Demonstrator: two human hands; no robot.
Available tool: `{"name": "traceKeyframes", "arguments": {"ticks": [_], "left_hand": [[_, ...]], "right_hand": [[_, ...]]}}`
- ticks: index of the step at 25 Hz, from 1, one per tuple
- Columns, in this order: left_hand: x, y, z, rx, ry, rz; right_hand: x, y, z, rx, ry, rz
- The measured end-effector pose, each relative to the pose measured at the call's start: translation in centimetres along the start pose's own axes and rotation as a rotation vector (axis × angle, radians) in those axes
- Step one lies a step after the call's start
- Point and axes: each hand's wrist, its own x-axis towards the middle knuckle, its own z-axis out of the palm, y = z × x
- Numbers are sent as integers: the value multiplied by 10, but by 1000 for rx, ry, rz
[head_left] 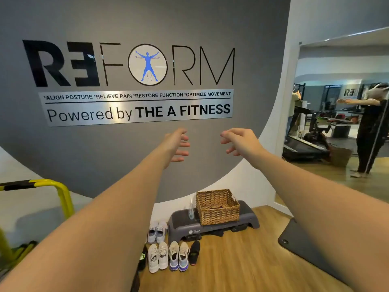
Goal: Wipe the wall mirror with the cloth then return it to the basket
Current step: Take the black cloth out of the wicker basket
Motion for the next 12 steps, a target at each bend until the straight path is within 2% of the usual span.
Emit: {"name": "traceKeyframes", "arguments": {"ticks": [6, 12], "left_hand": [[77, 1, 55, 70, 3, 21], [187, -28, 84, 208, 33, 51]], "right_hand": [[71, 58, -26, -99, -1, -6], [164, 130, -14, -159, -24, -5]]}}
